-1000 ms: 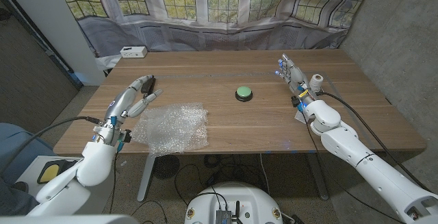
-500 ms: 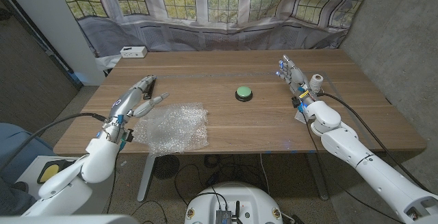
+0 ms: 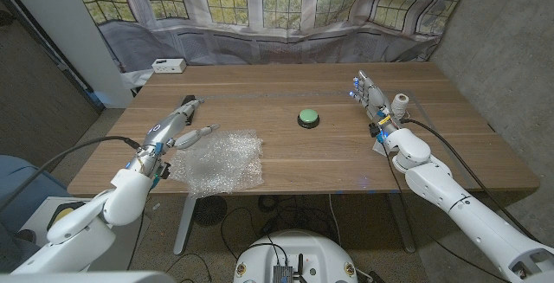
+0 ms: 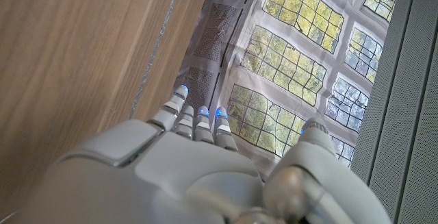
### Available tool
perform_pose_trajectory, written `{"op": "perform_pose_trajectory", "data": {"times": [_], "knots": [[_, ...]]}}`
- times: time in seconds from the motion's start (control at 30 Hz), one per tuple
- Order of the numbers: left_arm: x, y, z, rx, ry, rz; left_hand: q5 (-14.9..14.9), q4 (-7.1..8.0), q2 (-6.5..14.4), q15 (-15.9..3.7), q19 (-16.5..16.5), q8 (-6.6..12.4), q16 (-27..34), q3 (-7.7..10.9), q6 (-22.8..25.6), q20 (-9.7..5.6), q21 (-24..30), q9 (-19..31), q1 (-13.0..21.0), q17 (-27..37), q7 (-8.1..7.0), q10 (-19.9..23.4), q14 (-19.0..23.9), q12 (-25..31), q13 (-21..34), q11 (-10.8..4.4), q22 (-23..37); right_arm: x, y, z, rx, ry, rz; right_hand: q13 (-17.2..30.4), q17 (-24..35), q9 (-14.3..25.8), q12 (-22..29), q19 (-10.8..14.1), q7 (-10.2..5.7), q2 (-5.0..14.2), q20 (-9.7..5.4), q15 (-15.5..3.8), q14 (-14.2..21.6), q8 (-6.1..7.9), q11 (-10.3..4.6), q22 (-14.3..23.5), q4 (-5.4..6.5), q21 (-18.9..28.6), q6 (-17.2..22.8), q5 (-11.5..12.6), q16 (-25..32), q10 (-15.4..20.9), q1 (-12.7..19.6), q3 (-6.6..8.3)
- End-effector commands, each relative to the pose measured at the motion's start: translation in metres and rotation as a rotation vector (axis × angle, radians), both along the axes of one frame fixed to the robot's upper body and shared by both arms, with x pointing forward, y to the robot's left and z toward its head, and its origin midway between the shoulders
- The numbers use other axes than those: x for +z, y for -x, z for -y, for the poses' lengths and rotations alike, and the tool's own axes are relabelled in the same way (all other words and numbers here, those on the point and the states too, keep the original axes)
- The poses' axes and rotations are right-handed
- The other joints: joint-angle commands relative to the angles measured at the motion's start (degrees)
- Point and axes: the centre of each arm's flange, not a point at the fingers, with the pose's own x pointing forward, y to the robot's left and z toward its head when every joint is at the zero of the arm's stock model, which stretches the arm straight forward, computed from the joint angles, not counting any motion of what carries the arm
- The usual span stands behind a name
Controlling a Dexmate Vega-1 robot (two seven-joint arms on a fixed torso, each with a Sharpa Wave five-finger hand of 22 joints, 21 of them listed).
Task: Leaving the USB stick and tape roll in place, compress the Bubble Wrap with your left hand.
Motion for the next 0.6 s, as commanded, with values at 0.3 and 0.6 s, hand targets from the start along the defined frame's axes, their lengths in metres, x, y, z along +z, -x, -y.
{"op": "perform_pose_trajectory", "data": {"times": [0.3,0.6], "knots": [[0.000,-0.014,0.006,0.054,-0.086,-0.136,0.31,-0.60,-1.14,-0.35,0.15,0.86,0.54,0.49,0.18,0.42,0.34,0.14,2.63,0.17,-0.38,0.24,0.43,0.52,0.36,0.10,0.19,0.000,-0.002,0.000,0.001,-0.005,-0.004,0.16,0.25,0.15,-0.09,0.26,-0.34,-0.43,0.71,0.12,0.52,-0.10,0.05,0.24,0.02,-0.12,0.24,0.12,0.13,0.31,0.46,0.36],[-0.004,-0.017,0.012,0.042,-0.113,-0.176,0.28,-0.50,-2.07,-0.06,0.53,0.74,0.29,0.39,-0.59,0.55,0.52,0.14,3.51,0.17,-0.87,-0.40,-0.36,0.43,0.40,-0.16,0.30,0.002,-0.002,-0.001,0.003,0.008,-0.002,0.16,0.27,0.15,-0.11,0.25,-0.30,-0.40,0.80,0.20,0.57,-0.02,0.13,0.25,0.05,-0.13,0.53,0.12,0.13,0.35,0.42,0.36]]}}
